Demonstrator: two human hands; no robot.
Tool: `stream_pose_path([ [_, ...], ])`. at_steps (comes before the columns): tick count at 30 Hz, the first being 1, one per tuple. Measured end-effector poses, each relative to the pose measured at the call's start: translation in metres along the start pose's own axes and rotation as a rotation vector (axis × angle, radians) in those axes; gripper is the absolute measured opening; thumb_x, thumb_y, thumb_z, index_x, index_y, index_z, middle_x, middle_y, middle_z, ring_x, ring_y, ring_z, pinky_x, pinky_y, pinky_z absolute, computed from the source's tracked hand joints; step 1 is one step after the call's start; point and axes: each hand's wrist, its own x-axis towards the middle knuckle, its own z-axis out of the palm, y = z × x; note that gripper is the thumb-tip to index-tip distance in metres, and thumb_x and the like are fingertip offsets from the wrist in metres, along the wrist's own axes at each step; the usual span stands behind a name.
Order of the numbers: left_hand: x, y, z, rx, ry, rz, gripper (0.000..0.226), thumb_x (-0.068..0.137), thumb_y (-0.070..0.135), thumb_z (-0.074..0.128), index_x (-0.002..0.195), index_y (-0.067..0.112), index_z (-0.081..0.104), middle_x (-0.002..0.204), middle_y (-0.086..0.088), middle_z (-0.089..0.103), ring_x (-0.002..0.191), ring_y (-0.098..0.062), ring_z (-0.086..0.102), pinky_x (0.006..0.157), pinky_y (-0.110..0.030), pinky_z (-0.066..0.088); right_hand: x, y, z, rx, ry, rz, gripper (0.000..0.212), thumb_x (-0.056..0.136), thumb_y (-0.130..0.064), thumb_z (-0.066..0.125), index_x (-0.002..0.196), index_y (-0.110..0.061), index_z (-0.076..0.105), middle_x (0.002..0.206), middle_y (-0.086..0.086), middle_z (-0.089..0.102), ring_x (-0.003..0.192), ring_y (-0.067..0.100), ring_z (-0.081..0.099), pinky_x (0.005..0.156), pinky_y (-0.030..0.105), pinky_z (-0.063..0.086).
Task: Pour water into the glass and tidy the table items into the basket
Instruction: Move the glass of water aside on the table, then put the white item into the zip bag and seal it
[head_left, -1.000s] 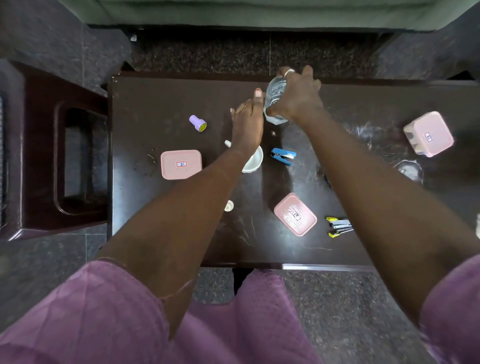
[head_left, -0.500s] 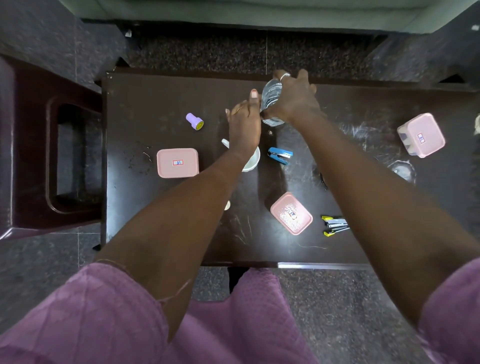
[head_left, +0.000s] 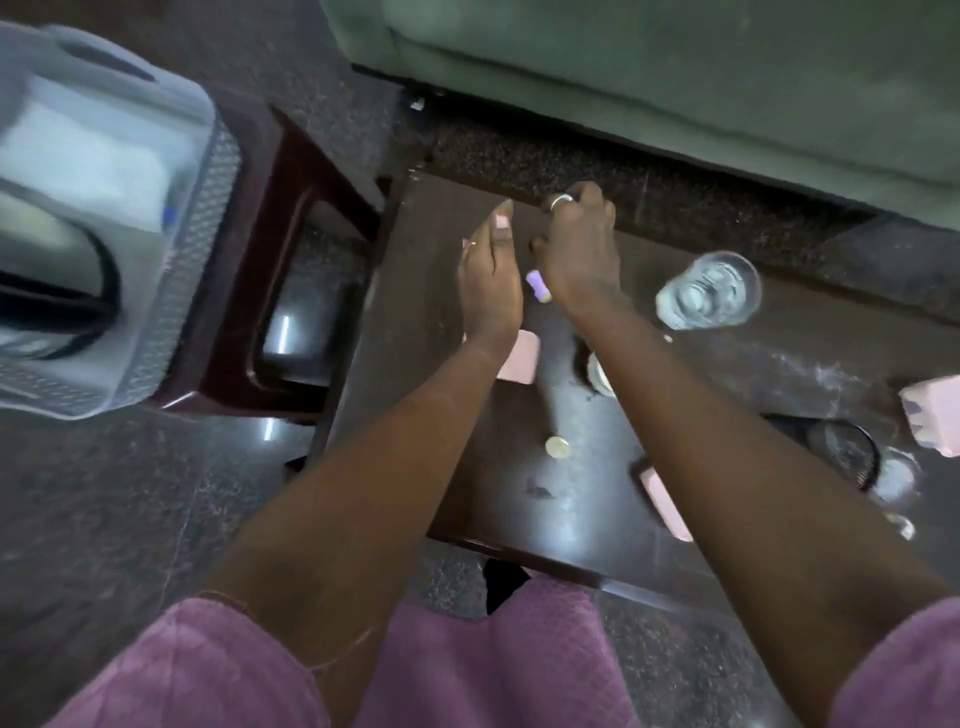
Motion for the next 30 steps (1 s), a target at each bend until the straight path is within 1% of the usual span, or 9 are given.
stream_pose_path([
  [4, 0.044, 0.008, -0.091, -0.049, 0.209, 0.029, 0.036, 0.099, 0.021, 0.035, 0.124, 0.007, 0.058, 0.126, -0.012, 0.062, 0.121, -0.021, 0.054, 0.107, -0.028, 0.038, 0.007, -0.093, 0.027, 0.100, 0.029, -0.137, 0.025, 0.088, -0.011, 0.054, 0.110, -0.002, 0.062, 0.124, 0.019, 0.048, 0.115, 0.035, 0.045, 0.095, 0.039, 0.043],
  [8, 0.093, 0.008, -0.184, -0.067, 0.418, 0.032, 0.035, 0.099, 0.017, 0.037, 0.127, 0.003, 0.053, 0.132, -0.014, 0.057, 0.125, -0.022, 0.050, 0.109, -0.032, 0.037, 0.013, -0.197, 0.055, 0.193, 0.009, -0.274, 0.020, 0.090, -0.013, 0.055, 0.099, -0.001, 0.068, 0.114, 0.019, 0.059, 0.107, 0.032, 0.056, 0.092, 0.035, 0.041],
  [11, 0.123, 0.003, -0.234, -0.099, 0.487, -0.013, 0.037, 0.100, 0.015, 0.034, 0.133, 0.004, 0.045, 0.140, -0.012, 0.048, 0.130, -0.021, 0.043, 0.109, -0.025, 0.032, 0.017, -0.258, 0.072, 0.269, -0.035, -0.304, 0.020, 0.090, -0.014, 0.055, 0.094, -0.002, 0.071, 0.104, 0.017, 0.068, 0.098, 0.029, 0.062, 0.084, 0.031, 0.041],
  [13, 0.137, -0.003, -0.253, -0.082, 0.499, -0.079, 0.040, 0.100, 0.018, 0.033, 0.138, 0.007, 0.038, 0.147, -0.011, 0.039, 0.134, -0.020, 0.037, 0.108, -0.023, 0.027, 0.023, -0.287, 0.084, 0.397, -0.083, -0.228, 0.021, 0.090, -0.013, 0.054, 0.093, -0.001, 0.071, 0.098, 0.018, 0.071, 0.094, 0.028, 0.064, 0.079, 0.030, 0.042],
  [16, 0.152, -0.013, -0.270, -0.090, 0.510, -0.235, 0.044, 0.100, 0.025, 0.030, 0.143, 0.014, 0.029, 0.152, -0.010, 0.028, 0.136, -0.022, 0.033, 0.112, -0.031, 0.027, 0.036, -0.326, 0.107, 0.653, -0.231, -0.013, 0.015, 0.088, -0.007, 0.055, 0.091, 0.001, 0.068, 0.097, 0.019, 0.070, 0.094, 0.032, 0.062, 0.080, 0.035, 0.048],
  [18, 0.161, -0.016, -0.278, -0.100, 0.509, -0.339, 0.046, 0.099, 0.028, 0.030, 0.144, 0.015, 0.026, 0.153, -0.010, 0.024, 0.137, -0.025, 0.033, 0.113, -0.036, 0.029, 0.045, -0.345, 0.123, 0.736, -0.363, 0.130, 0.004, 0.086, -0.003, 0.058, 0.086, -0.001, 0.061, 0.089, 0.014, 0.062, 0.085, 0.028, 0.058, 0.068, 0.030, 0.047],
  [21, 0.171, -0.018, -0.289, -0.169, 0.528, -0.421, 0.048, 0.099, 0.027, 0.032, 0.144, 0.012, 0.026, 0.153, -0.012, 0.024, 0.136, -0.029, 0.034, 0.110, -0.042, 0.037, 0.060, -0.360, 0.145, 0.797, -0.502, 0.351, 0.023, 0.088, -0.005, 0.059, 0.108, 0.007, 0.058, 0.101, 0.017, 0.058, 0.093, 0.029, 0.058, 0.073, 0.034, 0.051],
  [25, 0.174, -0.018, -0.293, -0.150, 0.546, -0.443, 0.048, 0.099, 0.027, 0.035, 0.143, 0.011, 0.026, 0.152, -0.015, 0.025, 0.136, -0.029, 0.034, 0.112, -0.040, 0.033, 0.078, -0.368, 0.166, 0.704, -0.440, 0.512, 0.026, 0.089, -0.013, 0.056, 0.109, 0.003, 0.060, 0.118, 0.012, 0.062, 0.104, 0.027, 0.061, 0.091, 0.038, 0.053],
  [30, 0.173, -0.017, -0.291, -0.163, 0.537, -0.463, 0.050, 0.099, 0.029, 0.035, 0.144, 0.011, 0.024, 0.152, -0.016, 0.025, 0.137, -0.029, 0.032, 0.114, -0.038, 0.027, 0.075, -0.369, 0.167, 0.838, -0.270, 0.594, 0.025, 0.083, -0.003, 0.062, 0.107, 0.005, 0.065, 0.106, 0.017, 0.069, 0.095, 0.031, 0.066, 0.083, 0.041, 0.057],
])
